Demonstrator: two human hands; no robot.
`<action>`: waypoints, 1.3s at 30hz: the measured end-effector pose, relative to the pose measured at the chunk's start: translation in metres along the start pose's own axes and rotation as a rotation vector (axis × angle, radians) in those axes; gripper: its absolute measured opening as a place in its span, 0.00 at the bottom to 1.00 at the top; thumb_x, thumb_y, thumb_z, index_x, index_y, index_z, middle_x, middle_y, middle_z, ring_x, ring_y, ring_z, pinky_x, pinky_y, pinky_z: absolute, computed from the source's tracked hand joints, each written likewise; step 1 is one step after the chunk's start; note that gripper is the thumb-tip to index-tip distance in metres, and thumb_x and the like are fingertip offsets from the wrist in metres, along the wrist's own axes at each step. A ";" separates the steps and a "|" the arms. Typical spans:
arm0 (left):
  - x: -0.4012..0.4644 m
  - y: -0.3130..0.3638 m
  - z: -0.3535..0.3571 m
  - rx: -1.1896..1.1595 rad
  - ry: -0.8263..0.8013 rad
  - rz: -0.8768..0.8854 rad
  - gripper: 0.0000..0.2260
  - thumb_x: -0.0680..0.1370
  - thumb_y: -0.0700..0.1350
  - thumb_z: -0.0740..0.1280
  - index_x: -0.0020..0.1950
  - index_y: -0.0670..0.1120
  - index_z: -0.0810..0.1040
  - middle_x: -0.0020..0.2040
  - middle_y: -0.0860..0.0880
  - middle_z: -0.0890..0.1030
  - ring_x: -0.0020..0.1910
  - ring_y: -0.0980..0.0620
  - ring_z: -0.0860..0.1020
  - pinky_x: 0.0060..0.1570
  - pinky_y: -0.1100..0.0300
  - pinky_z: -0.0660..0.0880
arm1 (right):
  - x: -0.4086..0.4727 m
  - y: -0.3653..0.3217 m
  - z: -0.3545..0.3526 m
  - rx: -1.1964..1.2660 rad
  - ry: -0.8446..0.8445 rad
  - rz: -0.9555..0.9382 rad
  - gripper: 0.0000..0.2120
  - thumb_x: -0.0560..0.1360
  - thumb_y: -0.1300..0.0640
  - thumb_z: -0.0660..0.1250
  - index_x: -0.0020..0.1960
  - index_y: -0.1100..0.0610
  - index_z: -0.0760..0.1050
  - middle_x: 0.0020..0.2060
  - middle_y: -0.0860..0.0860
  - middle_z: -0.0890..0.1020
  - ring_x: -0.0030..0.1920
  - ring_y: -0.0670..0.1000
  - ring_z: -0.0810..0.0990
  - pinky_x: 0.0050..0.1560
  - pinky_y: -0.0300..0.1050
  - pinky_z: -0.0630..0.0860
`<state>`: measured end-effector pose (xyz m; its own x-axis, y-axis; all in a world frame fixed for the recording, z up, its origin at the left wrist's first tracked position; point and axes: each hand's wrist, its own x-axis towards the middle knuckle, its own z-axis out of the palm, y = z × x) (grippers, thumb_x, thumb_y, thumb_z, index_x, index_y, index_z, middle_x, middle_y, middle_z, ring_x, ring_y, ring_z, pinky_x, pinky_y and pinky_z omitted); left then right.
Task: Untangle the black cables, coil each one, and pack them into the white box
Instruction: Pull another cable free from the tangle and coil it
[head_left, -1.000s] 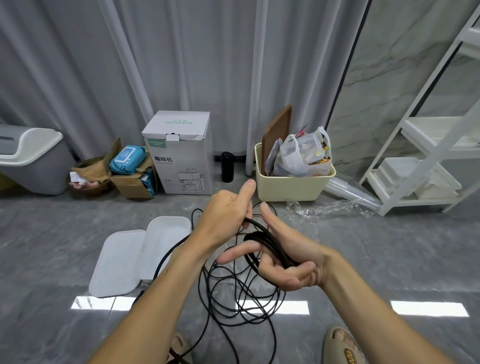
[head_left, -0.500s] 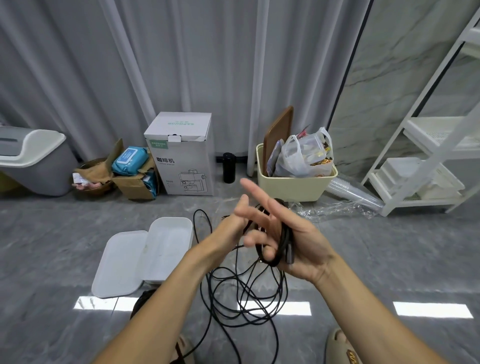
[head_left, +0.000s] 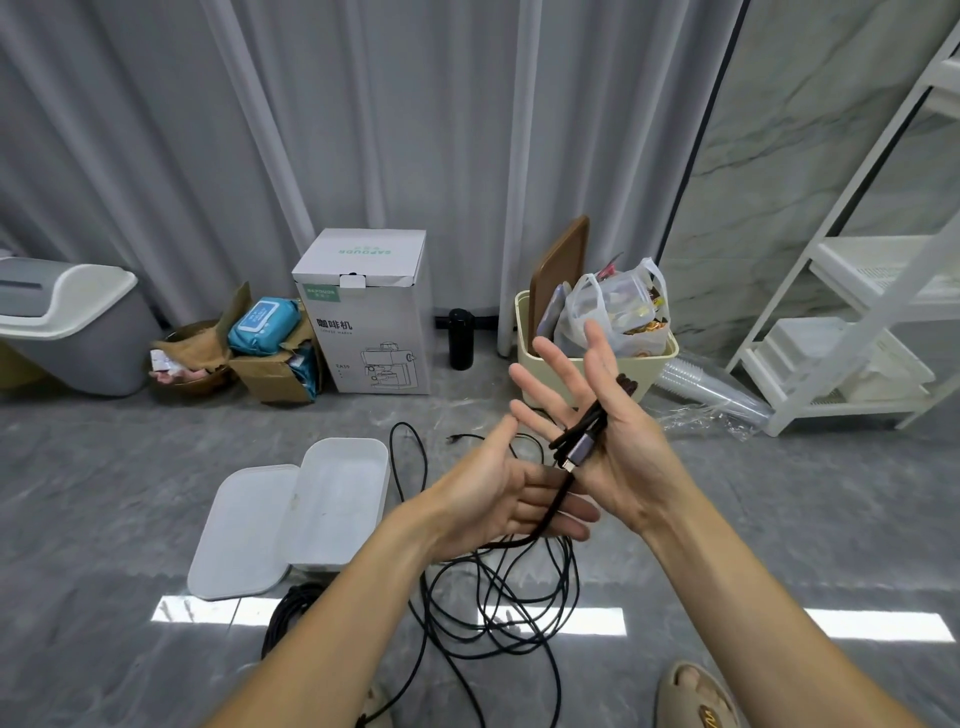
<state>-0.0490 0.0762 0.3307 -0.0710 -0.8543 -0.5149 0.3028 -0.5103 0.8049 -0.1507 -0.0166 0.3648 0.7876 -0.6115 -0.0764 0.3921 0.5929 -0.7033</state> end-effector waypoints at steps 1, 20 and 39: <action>-0.001 0.001 -0.001 0.016 0.008 -0.002 0.44 0.79 0.69 0.35 0.62 0.38 0.78 0.55 0.39 0.84 0.52 0.45 0.83 0.55 0.59 0.75 | 0.001 0.001 -0.002 -0.078 0.027 -0.013 0.27 0.78 0.51 0.60 0.76 0.39 0.59 0.67 0.52 0.78 0.62 0.58 0.80 0.65 0.59 0.75; -0.016 0.020 -0.003 0.719 0.456 0.175 0.35 0.83 0.62 0.47 0.29 0.45 0.79 0.31 0.50 0.82 0.33 0.60 0.76 0.44 0.61 0.71 | -0.018 -0.005 -0.018 -1.076 -0.237 0.658 0.18 0.82 0.40 0.55 0.61 0.50 0.74 0.44 0.57 0.86 0.28 0.54 0.80 0.47 0.50 0.82; -0.005 0.018 -0.019 0.521 0.711 0.471 0.30 0.83 0.60 0.56 0.22 0.48 0.66 0.22 0.53 0.66 0.26 0.52 0.65 0.35 0.56 0.64 | -0.021 0.017 -0.014 -0.216 -0.724 0.843 0.43 0.73 0.27 0.59 0.71 0.61 0.70 0.28 0.56 0.80 0.16 0.44 0.71 0.14 0.32 0.57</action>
<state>-0.0256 0.0735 0.3420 0.5859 -0.8098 -0.0297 -0.3129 -0.2598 0.9136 -0.1670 -0.0015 0.3442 0.8795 0.4289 -0.2062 -0.4289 0.5267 -0.7339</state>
